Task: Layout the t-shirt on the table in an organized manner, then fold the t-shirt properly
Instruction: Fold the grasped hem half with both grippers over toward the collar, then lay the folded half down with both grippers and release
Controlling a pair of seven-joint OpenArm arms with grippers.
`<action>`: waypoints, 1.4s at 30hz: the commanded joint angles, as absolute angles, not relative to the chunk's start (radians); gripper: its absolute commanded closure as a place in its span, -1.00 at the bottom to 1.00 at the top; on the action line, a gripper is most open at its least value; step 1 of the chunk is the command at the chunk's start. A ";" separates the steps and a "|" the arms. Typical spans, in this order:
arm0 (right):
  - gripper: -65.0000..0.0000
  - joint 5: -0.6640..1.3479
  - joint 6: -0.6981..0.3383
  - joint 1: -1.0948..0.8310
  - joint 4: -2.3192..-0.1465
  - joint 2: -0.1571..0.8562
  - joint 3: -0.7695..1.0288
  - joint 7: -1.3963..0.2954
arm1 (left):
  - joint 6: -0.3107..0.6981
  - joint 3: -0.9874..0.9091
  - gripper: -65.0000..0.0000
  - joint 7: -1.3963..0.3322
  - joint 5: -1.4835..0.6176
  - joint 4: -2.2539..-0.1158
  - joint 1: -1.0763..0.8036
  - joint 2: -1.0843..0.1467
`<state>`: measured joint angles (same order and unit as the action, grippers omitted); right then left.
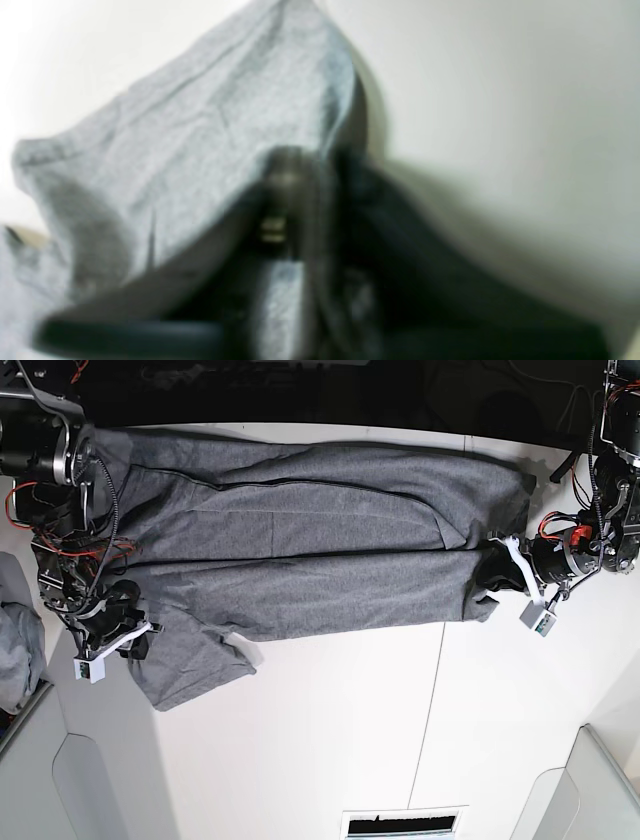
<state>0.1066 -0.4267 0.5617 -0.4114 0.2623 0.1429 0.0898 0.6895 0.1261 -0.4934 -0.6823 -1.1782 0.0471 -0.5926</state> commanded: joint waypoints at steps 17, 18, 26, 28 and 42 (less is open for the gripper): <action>1.00 0.159 -0.565 0.183 -1.106 0.368 0.147 0.090 | 0.698 0.119 1.00 -0.694 -0.929 -1.386 0.040 -0.715; 1.00 0.175 -0.564 0.142 -1.160 0.381 0.151 0.083 | 0.698 0.119 1.00 -0.700 -0.939 -1.399 0.034 -0.729; 1.00 0.301 -0.565 -0.119 -1.487 0.427 0.267 0.016 | 0.698 0.119 1.00 -0.736 -0.958 -1.429 -0.029 -0.796; 1.00 0.350 -0.565 -0.170 -1.546 0.427 0.286 -0.024 | 0.698 0.117 1.00 -0.753 -0.991 -1.429 -0.035 -0.808; 1.00 0.375 -0.564 -0.402 -1.711 0.414 0.292 -0.059 | 0.698 0.117 1.00 -0.966 -1.216 -1.430 -0.053 -0.832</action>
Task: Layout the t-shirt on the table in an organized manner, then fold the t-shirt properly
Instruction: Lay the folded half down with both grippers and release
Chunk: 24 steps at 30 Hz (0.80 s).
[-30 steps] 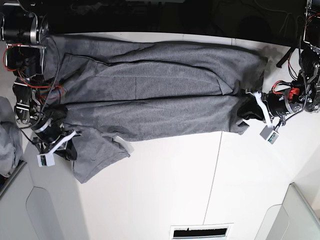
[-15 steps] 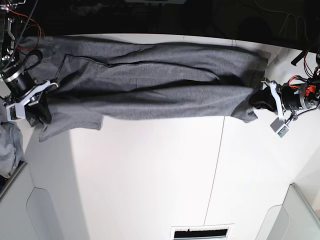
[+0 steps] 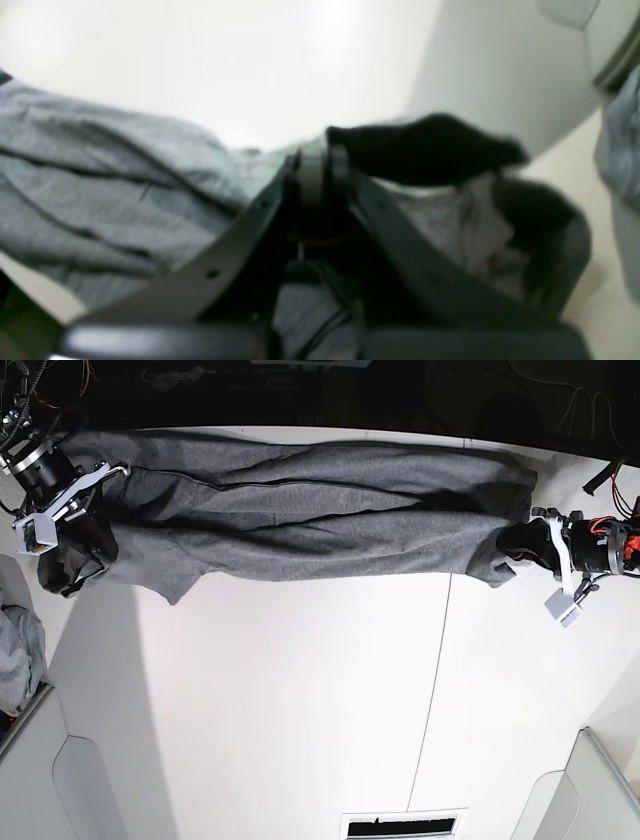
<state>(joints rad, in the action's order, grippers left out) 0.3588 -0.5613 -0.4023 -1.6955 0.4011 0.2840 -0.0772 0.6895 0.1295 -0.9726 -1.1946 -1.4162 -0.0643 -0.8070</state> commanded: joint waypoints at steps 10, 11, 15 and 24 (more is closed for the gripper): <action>0.80 0.509 -0.554 -0.461 -1.701 0.334 0.292 -0.219 | 0.698 0.117 0.67 -0.949 -1.216 -1.430 -0.062 -0.831; 0.66 0.510 -0.554 -0.461 -1.701 0.325 0.292 -0.219 | 0.698 0.117 0.67 -0.946 -1.216 -1.430 -0.062 -0.831; 0.40 0.606 -0.554 -0.461 -1.710 0.293 0.299 -0.340 | 0.698 0.117 0.67 -0.946 -1.214 -1.430 -0.062 -0.831; 0.40 0.797 -0.566 -0.507 -1.888 0.157 0.479 -0.581 | 0.698 0.117 0.67 -0.944 -1.206 -1.430 -0.061 -0.831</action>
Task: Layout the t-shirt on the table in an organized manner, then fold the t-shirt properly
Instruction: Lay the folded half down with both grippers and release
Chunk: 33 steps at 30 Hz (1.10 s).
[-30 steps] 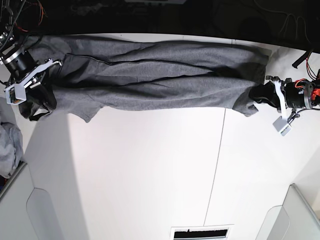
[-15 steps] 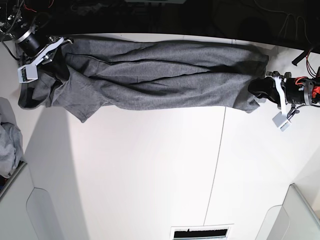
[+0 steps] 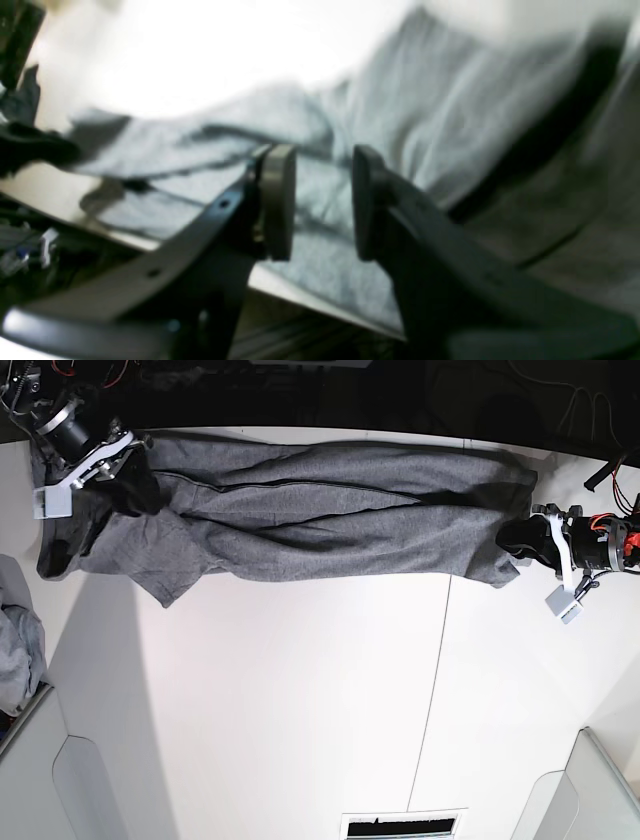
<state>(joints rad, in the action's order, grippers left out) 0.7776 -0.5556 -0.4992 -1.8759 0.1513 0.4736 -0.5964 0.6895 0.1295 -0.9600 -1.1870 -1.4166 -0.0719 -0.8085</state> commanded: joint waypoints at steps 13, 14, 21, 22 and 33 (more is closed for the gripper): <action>0.82 0.529 -0.494 -0.317 -1.879 0.135 0.480 -0.490 | 0.698 0.117 0.43 -0.925 -1.177 -1.430 -0.062 -0.829; 1.00 0.497 -0.498 -0.295 -1.840 0.136 0.463 -0.490 | 0.698 0.117 0.32 -0.925 -1.178 -1.430 -0.062 -0.829; 1.00 0.481 -0.513 -0.328 -1.738 0.175 0.440 -0.526 | 0.698 0.038 0.15 -0.988 -1.283 -1.430 -0.090 -0.835; 1.00 0.491 -0.513 -0.346 -1.738 0.175 0.453 -0.520 | 0.698 0.012 0.15 -1.004 -1.308 -1.430 -0.111 -0.835; 1.00 0.501 -0.513 -0.406 -1.734 0.183 0.463 -0.497 | 0.698 -0.244 0.07 -0.915 -1.268 -1.428 -0.325 -0.718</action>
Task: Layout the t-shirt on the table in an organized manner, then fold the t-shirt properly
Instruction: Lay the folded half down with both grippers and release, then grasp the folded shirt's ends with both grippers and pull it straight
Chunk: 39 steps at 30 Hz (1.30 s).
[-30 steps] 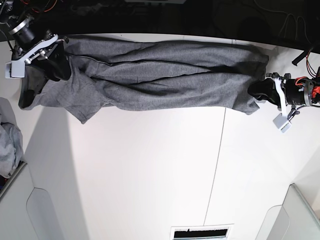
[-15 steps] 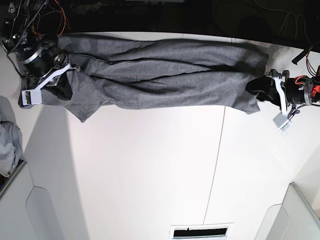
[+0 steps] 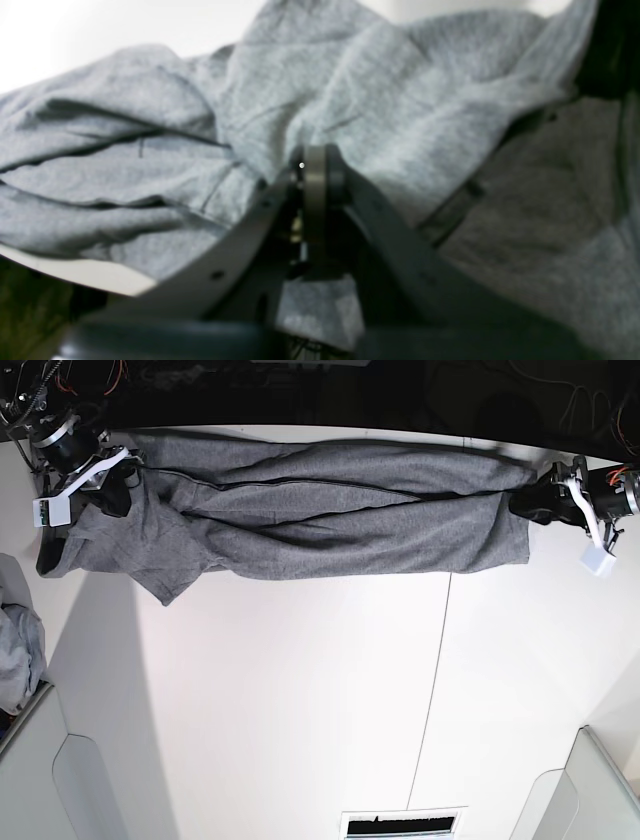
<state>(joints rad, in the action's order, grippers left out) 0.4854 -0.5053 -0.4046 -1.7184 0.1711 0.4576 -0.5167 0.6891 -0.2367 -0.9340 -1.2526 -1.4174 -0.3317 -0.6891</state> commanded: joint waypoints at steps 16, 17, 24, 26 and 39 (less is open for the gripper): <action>1.00 0.564 -0.521 -0.388 -1.733 0.182 0.463 -0.501 | 0.682 -0.373 -0.25 -0.743 -0.983 -1.362 -0.335 -0.596; 1.00 0.575 -0.521 -0.388 -1.733 0.182 0.463 -0.501 | 0.682 -0.368 -0.25 -0.734 -0.983 -1.358 -0.335 -0.592; 1.00 0.576 -0.521 -0.389 -1.732 0.183 0.463 -0.516 | 0.628 -0.270 -0.25 -0.634 -0.852 -1.358 -0.332 -0.556; 1.00 0.577 -0.521 -0.389 -1.732 0.183 0.463 -0.516 | 0.614 -0.239 -0.25 -0.609 -0.831 -1.358 -0.327 -0.545; 1.00 0.576 -0.521 -0.391 -1.732 0.183 0.463 -0.516 | 0.614 -0.133 -0.25 -0.597 -0.772 -1.358 -0.310 -0.495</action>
<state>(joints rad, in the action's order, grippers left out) 0.5575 -0.5087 -0.3908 -1.7180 0.1715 0.4580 -0.5358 0.6144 -0.1337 -0.5739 -0.7815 -1.3502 -0.3069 -0.4862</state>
